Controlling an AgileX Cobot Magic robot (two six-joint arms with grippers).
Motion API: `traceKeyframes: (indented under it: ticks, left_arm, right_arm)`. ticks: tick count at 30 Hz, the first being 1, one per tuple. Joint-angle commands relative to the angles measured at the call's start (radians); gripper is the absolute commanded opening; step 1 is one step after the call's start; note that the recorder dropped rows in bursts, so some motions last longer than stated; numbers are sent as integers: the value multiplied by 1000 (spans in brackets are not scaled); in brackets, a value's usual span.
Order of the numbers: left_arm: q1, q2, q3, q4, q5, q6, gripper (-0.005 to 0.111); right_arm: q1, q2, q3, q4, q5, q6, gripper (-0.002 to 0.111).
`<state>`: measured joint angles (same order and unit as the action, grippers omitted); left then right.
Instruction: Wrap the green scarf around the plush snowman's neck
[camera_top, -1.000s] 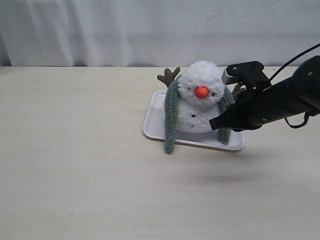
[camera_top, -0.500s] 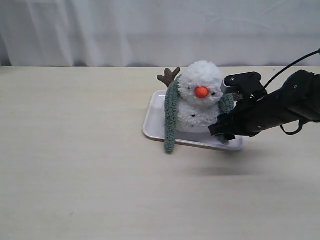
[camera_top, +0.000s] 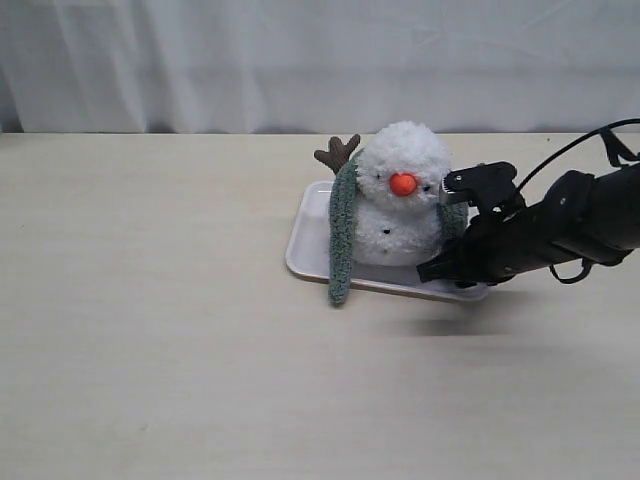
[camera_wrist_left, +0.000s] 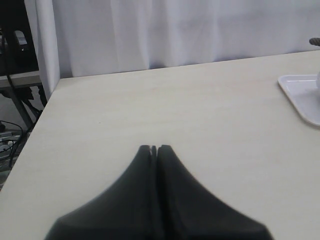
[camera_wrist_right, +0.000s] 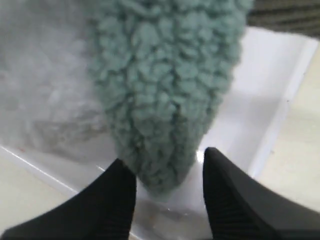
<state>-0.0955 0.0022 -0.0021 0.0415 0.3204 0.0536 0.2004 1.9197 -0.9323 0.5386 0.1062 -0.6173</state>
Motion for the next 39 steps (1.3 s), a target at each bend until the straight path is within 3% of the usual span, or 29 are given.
traceKeyframes:
  ticks: [1, 6, 19, 22, 39]
  left_arm:
    - [1, -2, 2, -2, -12, -3, 0]
    - [1, -2, 2, -2, -12, -3, 0]
    - [1, -2, 2, -2, -12, -3, 0]
    - [1, -2, 2, -2, -12, -3, 0]
    - [1, -2, 2, -2, -12, -3, 0]
  right_arm:
    - [-1, 21, 2, -8, -33, -12, 25]
    - [-1, 22, 2, -8, -19, -32, 4]
    - [-1, -101, 2, -4, 181, -32, 4]
    - [-1, -130, 2, 71, 297, -32, 4]
    - [1, -9, 2, 130, 312, -56, 4]
